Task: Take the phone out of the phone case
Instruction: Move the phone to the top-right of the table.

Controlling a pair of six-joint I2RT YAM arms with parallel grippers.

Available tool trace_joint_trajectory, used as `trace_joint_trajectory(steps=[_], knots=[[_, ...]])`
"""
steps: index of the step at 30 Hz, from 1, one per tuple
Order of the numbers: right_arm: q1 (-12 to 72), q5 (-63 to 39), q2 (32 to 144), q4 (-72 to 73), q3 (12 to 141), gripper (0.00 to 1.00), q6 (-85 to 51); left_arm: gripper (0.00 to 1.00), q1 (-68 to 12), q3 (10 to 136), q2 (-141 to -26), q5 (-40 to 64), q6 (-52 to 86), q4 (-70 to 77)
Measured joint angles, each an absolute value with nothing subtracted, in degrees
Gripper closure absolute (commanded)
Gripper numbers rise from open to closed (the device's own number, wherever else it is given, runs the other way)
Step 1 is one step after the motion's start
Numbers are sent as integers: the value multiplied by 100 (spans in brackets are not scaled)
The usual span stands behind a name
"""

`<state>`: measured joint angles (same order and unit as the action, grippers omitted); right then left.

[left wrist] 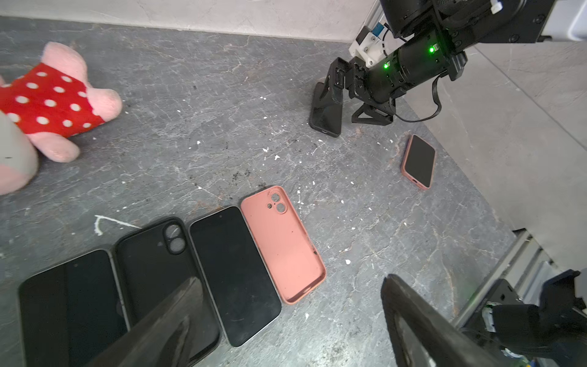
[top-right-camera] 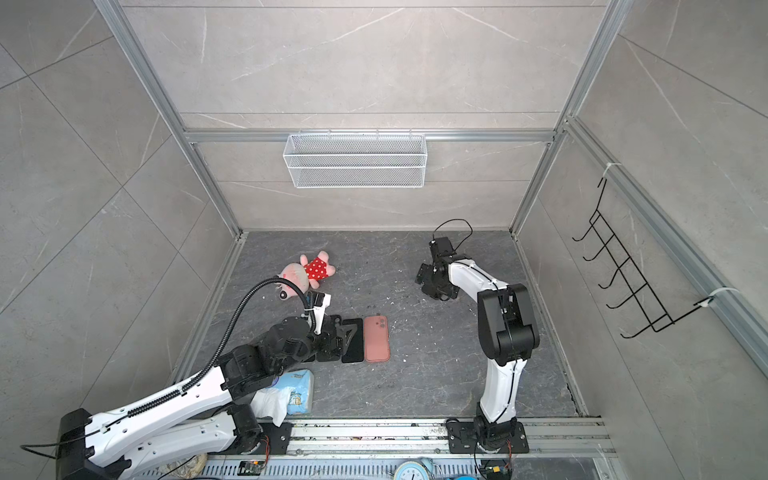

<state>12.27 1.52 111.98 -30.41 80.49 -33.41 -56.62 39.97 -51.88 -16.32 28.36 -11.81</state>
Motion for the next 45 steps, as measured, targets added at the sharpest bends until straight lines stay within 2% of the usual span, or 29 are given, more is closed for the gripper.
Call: trace_joint_trajectory(steps=[14, 23, 40, 45], knots=[[1197, 113, 11974, -3328, 8685, 1, -3343, 10, -5662, 4003, -5017, -1793, 2742, -1509], [1197, 268, 12226, -3662, 9032, 5, -3247, 10, -5662, 4003, -5015, -1796, 2742, -1522], [1199, 517, 12451, -4056, 9343, 17, -2805, 10, -5662, 4040, -5116, -1785, 2742, -1525], [1197, 510, 12335, -3850, 9144, 28, -2775, 10, -5662, 4049, -5146, -1767, 2746, -1525]])
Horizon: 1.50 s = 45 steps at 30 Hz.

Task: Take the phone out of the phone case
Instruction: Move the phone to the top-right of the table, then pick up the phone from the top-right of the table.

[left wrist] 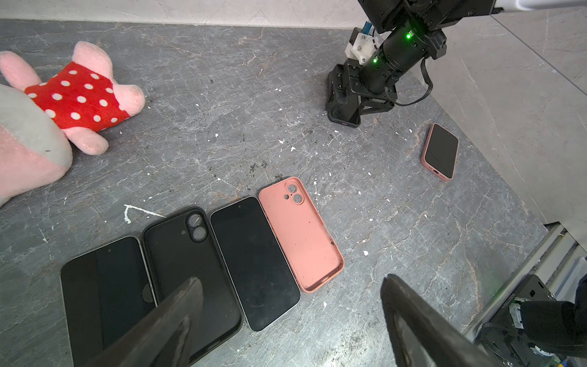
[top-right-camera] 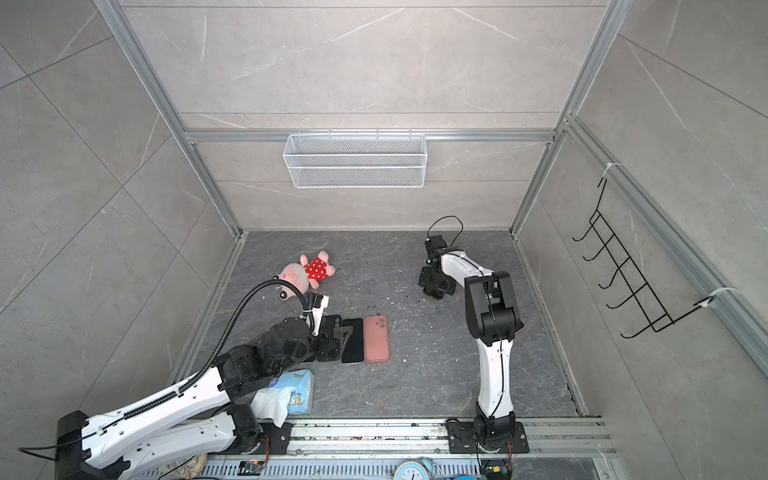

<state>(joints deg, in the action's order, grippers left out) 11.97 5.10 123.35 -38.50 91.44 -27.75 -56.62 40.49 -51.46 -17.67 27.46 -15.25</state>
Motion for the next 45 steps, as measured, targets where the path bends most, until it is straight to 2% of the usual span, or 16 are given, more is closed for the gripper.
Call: trace_joint_trajectory(steps=[8, 14, 20, 22, 23, 27, 30, 35, 45], knots=[[1197, 521, 11887, -3568, 8471, 42, -2672, 10, -5614, 4235, -5568, -1636, 2995, -1496], [1197, 519, 11404, -3568, 7887, 51, -2502, 11, -5205, 4418, -6200, -1153, 3511, -1269], [1275, 355, 10621, -3301, 7356, 59, -2281, 11, -4816, 4512, -6820, -537, 4062, -834], [1369, 272, 10385, -3188, 7223, 58, -2196, 12, -4729, 4563, -7013, -364, 4226, -648], [1415, 244, 10307, -3164, 7181, 55, -2158, 12, -4685, 4591, -7107, -261, 4298, -552], [1588, 239, 10200, -3199, 7161, 22, -2156, 12, -4545, 4698, -7448, 80, 4541, -235], [1577, 386, 10200, -3367, 7166, 11, -2276, 12, -4512, 4790, -7599, 220, 4591, -117], [1452, 517, 10361, -3496, 7371, 6, -2427, 11, -4501, 4886, -7620, 327, 4547, -49], [1278, 519, 11504, -3730, 8320, 1, -2443, 10, -4501, 4888, -7529, 294, 4311, -172]])
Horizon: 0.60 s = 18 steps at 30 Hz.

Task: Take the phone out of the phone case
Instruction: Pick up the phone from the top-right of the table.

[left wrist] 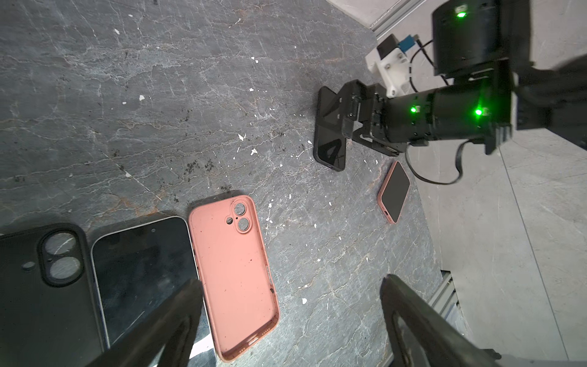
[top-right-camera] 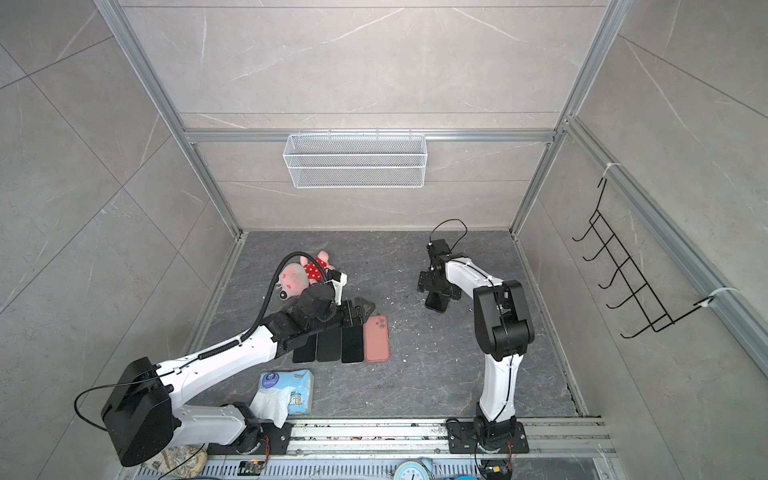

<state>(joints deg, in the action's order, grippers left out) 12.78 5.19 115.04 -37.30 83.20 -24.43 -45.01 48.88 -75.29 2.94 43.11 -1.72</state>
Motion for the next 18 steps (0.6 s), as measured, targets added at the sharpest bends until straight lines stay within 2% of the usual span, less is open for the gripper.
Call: trace_joint_trajectory(steps=[11, 18], knots=[[1210, 578, 11793, -3924, 8493, 1, -2443, 10, -4501, 4888, -7529, 290, 4200, -235], [1140, 513, 11939, -3920, 8541, 11, -2436, 10, -4499, 4895, -7529, 246, 4189, -316]])
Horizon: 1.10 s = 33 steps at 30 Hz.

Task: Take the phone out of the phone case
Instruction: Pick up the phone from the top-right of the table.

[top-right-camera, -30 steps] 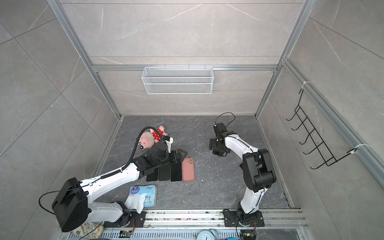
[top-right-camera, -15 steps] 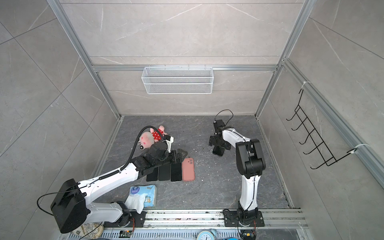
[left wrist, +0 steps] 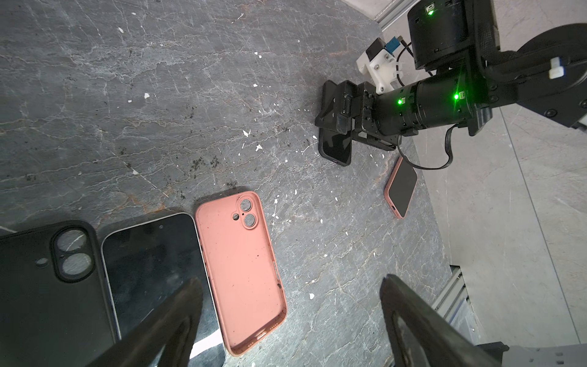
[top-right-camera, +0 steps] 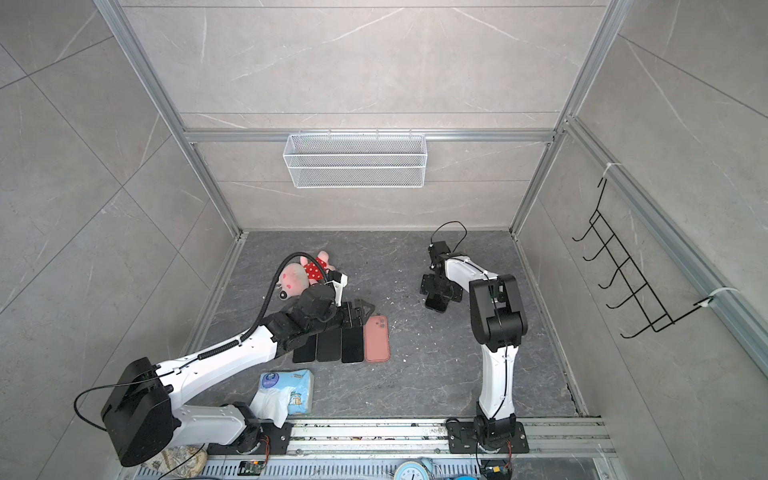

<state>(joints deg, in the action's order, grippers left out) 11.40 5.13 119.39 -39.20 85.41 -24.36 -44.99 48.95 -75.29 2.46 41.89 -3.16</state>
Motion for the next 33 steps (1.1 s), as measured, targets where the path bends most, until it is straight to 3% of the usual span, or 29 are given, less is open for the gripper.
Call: trace_joint_trajectory(steps=[11, 26, 33], knots=[[1120, 449, 11887, -3848, 8466, 36, -2388, 11, -4495, 4980, -7531, 169, 4174, -416], [1175, -620, 10422, -3050, 6827, 53, -1833, 12, -4187, 4980, -8217, 939, 4576, 666], [1608, -1236, 9802, -2620, 6396, 55, -1503, 12, -4169, 4982, -8737, 1376, 4928, 1223]])
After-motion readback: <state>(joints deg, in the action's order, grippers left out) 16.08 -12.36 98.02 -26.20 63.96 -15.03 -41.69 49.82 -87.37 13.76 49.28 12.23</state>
